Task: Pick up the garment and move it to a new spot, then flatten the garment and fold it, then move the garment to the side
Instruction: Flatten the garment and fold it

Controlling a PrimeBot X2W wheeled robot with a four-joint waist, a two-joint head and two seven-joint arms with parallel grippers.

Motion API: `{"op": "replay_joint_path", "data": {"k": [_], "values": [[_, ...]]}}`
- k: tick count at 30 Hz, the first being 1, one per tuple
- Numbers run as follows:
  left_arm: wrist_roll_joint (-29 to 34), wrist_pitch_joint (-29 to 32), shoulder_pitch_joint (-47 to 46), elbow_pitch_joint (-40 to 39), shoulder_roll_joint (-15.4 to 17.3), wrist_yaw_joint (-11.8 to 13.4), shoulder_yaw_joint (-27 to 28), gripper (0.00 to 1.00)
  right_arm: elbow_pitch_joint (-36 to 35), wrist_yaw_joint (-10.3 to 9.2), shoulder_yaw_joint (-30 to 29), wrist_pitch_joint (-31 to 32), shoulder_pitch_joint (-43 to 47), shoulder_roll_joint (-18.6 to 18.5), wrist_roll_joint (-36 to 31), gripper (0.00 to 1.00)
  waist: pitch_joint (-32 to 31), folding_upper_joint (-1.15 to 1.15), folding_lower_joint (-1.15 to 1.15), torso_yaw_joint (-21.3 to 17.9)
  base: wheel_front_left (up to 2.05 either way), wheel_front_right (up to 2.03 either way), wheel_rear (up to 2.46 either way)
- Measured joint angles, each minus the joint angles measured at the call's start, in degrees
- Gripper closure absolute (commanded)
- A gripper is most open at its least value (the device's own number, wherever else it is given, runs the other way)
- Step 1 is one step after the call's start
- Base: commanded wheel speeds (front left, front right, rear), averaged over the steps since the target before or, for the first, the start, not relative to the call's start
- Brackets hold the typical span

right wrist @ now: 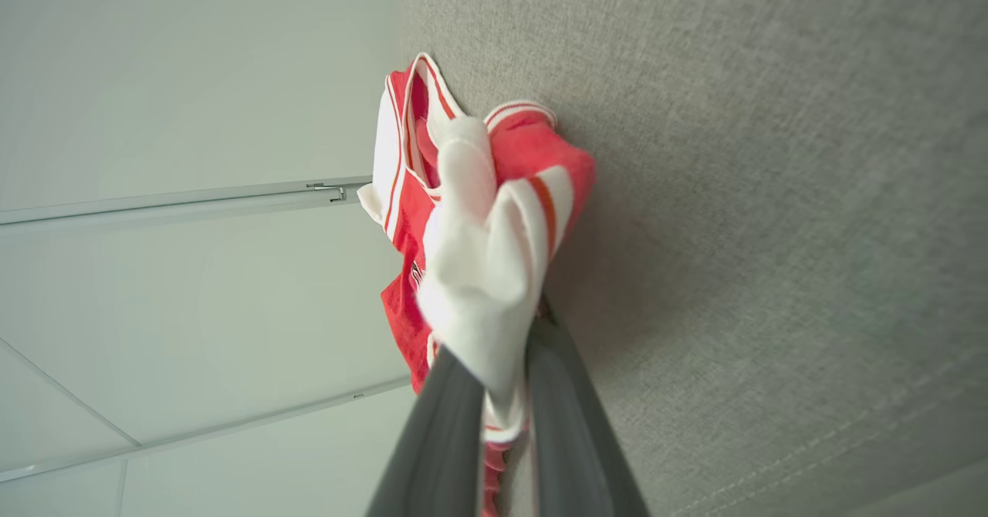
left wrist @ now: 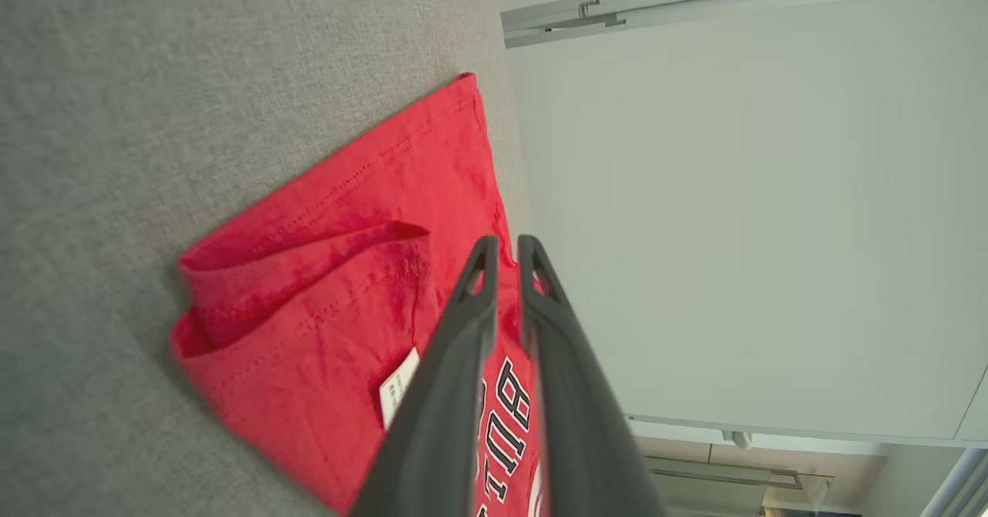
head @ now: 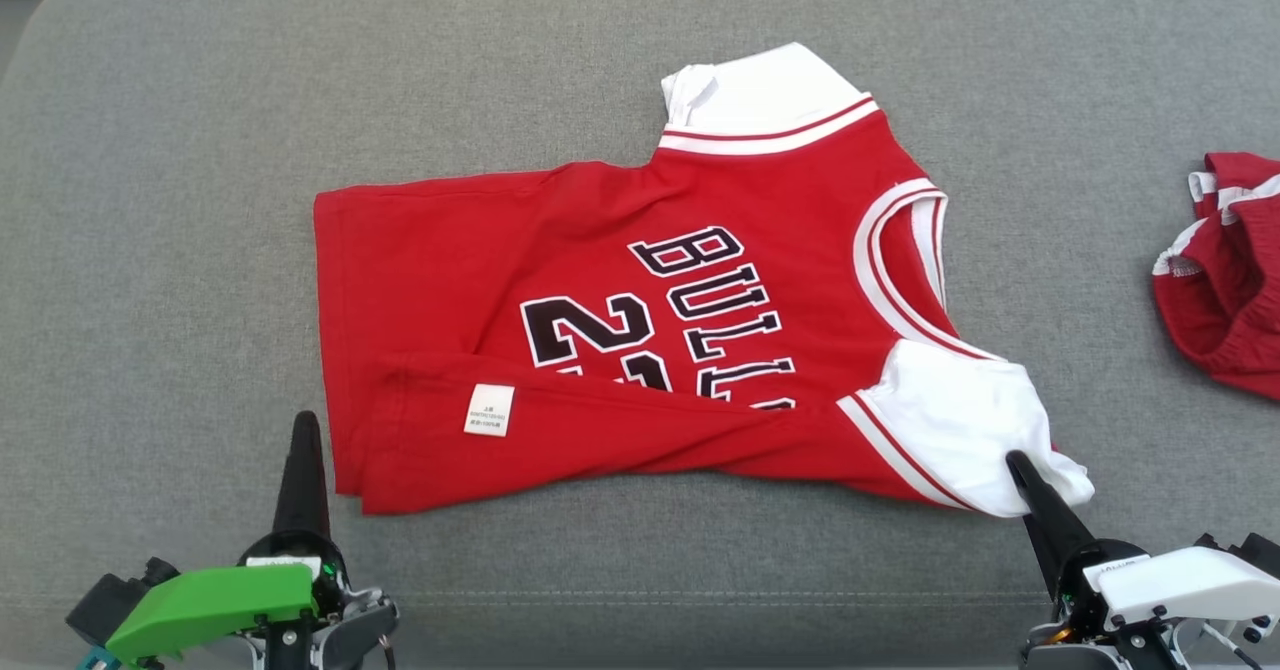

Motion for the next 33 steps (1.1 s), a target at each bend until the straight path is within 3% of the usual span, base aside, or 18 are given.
{"op": "replay_joint_path", "data": {"k": [3, 6, 10, 12, 13, 17, 22, 33], "values": [[-0.30, 0.00, 0.59, -0.60, 0.01, -0.01, -1.31, 0.86, -0.75, 0.00, 0.12, -0.21, 0.43, -0.71, -0.90, 1.00, 0.71, 0.00, 0.00, 0.30, 0.00, 0.00, 0.00], [-0.27, -0.01, 0.70, -1.32, 0.18, -0.01, -2.31, 0.79, -1.34, 0.00, 0.33, -0.31, 0.30, -1.47, -2.26, 1.00, 1.42, 0.00, 0.00, 0.53, 0.00, 0.00, 0.00], [0.03, 0.13, 0.70, -0.30, 0.35, 0.71, -5.60, 0.55, -1.22, 0.00, 0.53, -0.43, 0.15, -2.60, -3.70, 1.00, 1.83, 0.00, 0.00, 1.16, 0.00, 0.00, 0.00], [0.18, 1.63, 1.01, 1.09, 0.31, 2.08, -7.93, 0.46, -1.09, 0.00, 0.74, -0.42, 0.01, -2.69, -3.77, 1.00, 1.83, 0.00, 0.00, 1.47, 0.00, 0.00, 0.00], [0.46, 1.78, 1.19, 1.51, 0.22, 2.55, -8.31, 0.46, -1.05, 0.00, 1.00, -0.42, -0.07, -2.69, -3.87, 1.00, 1.78, 0.00, 0.00, 1.56, 0.00, 0.00, 0.00], [0.32, 2.59, 2.02, 2.75, 0.43, 3.81, -8.70, 0.25, -1.09, 0.00, 1.62, -0.41, -0.12, -2.55, -4.01, 1.00, 1.70, 0.00, 0.00, 1.61, 0.00, 0.00, 0.00], [-0.30, 2.26, 2.81, 5.60, 0.44, 5.58, -7.82, 0.25, -1.24, 0.00, 2.25, -0.33, -0.13, -2.02, -4.02, 1.00, 1.85, 0.00, 0.00, 1.37, 0.00, 0.00, 0.00], [-2.70, 1.77, 0.81, 7.54, 0.43, 5.33, -6.99, 0.25, -1.57, 0.00, 2.30, -0.08, -0.14, -1.47, -4.09, 1.00, 2.52, 0.00, 0.00, 0.86, 0.00, 0.00, 0.00]]}}
